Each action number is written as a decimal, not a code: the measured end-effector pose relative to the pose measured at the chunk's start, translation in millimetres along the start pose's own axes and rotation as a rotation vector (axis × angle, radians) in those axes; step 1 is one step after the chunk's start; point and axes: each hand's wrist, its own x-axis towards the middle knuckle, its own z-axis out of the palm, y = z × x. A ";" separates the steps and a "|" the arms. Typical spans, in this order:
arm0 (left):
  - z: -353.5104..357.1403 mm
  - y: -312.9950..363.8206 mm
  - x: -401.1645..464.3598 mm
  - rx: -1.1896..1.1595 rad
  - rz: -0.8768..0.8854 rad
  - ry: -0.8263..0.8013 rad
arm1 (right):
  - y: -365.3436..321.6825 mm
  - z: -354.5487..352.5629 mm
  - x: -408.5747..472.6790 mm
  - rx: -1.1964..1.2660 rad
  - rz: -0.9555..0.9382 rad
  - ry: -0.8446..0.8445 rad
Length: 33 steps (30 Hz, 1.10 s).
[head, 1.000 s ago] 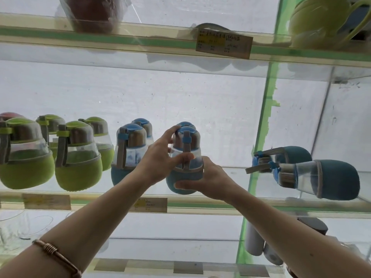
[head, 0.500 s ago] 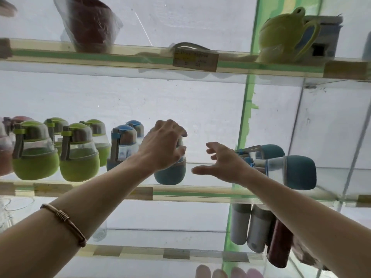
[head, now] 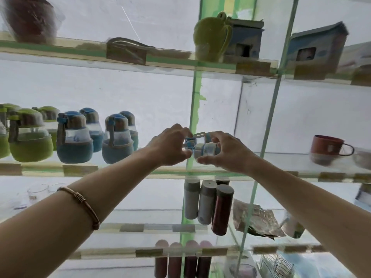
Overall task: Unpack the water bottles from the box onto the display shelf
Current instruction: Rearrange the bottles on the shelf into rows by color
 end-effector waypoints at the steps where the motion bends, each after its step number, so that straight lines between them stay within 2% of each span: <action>1: 2.2 3.4 1.2 0.009 0.002 0.003 | 3.2 -1.6 -1.7 -0.018 0.000 0.004; 8: 20.8 0.2 22.3 0.077 0.029 -0.062 | 17.2 -8.6 0.6 -0.099 0.001 -0.006; 14: 52.3 -26.4 47.0 -0.082 0.099 -0.111 | 29.5 -10.6 26.4 -0.192 0.072 -0.045; 19: 78.0 -54.7 66.2 -0.101 0.120 -0.180 | 42.8 1.8 57.9 -0.301 0.176 -0.100; 27: 101.8 -60.6 96.5 -0.036 0.200 -0.188 | 61.0 9.0 92.8 -0.406 0.328 -0.174; 33: 116.0 -62.2 111.8 -0.205 0.185 -0.148 | 74.8 9.0 103.9 -0.413 0.319 -0.250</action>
